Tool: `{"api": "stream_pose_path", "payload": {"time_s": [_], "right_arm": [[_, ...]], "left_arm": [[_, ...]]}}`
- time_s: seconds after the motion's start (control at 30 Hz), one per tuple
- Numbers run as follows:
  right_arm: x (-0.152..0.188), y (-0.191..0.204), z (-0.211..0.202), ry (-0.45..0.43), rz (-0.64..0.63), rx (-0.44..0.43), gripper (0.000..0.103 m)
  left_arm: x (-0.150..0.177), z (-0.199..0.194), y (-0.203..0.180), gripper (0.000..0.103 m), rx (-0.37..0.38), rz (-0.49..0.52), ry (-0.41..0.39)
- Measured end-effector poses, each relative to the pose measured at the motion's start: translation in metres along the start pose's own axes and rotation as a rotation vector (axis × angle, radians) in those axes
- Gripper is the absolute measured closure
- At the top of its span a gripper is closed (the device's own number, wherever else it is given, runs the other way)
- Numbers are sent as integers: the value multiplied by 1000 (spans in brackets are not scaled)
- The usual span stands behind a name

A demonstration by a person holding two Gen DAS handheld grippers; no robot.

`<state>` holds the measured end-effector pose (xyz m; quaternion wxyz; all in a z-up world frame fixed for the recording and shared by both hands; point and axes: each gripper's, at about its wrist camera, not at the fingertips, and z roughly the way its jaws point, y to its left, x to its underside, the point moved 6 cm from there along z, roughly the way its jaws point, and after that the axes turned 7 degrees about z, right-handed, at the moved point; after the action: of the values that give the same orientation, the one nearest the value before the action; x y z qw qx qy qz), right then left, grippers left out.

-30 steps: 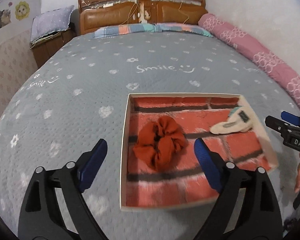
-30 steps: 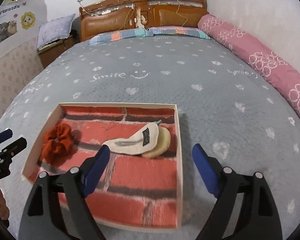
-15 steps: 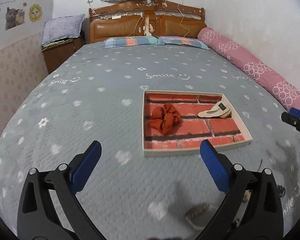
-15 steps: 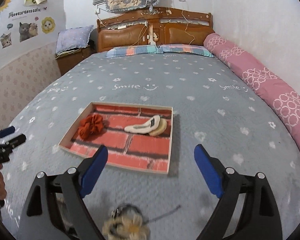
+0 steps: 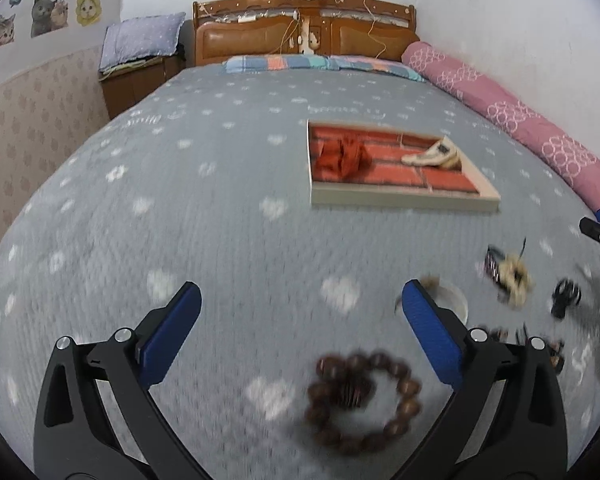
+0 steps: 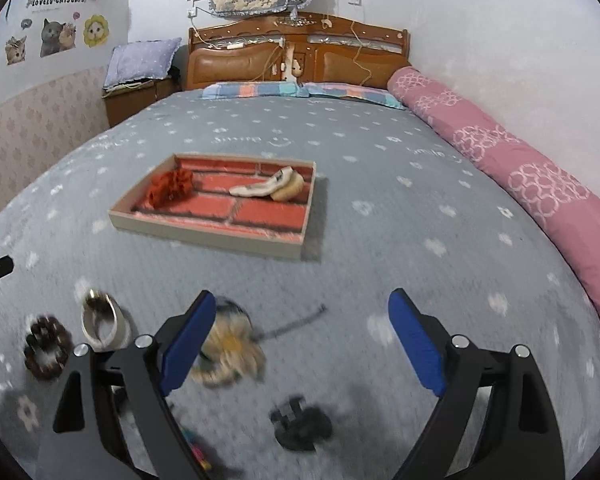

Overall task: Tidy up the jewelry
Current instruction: 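Grasp the wooden bead bracelet with the left tool while the right tool grasps the black claw clip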

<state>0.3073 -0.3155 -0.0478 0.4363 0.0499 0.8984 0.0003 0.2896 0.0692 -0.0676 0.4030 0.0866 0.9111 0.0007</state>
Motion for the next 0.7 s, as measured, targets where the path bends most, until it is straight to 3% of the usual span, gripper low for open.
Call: {"api": "stream_pose_path", "payload": {"time_s": [0.2,0.37,0.7], "right_arm": [[31,-11,0,16,7,31,16],[51,-13,1,15,-3,45,17],[79,-19,19,68,4,55,17]], "left_arm": [[31,6,2,7,5,-32,43],[60,15,-3,21,34,-37,99],[98,26,-8,31,76,-88,170]]}}
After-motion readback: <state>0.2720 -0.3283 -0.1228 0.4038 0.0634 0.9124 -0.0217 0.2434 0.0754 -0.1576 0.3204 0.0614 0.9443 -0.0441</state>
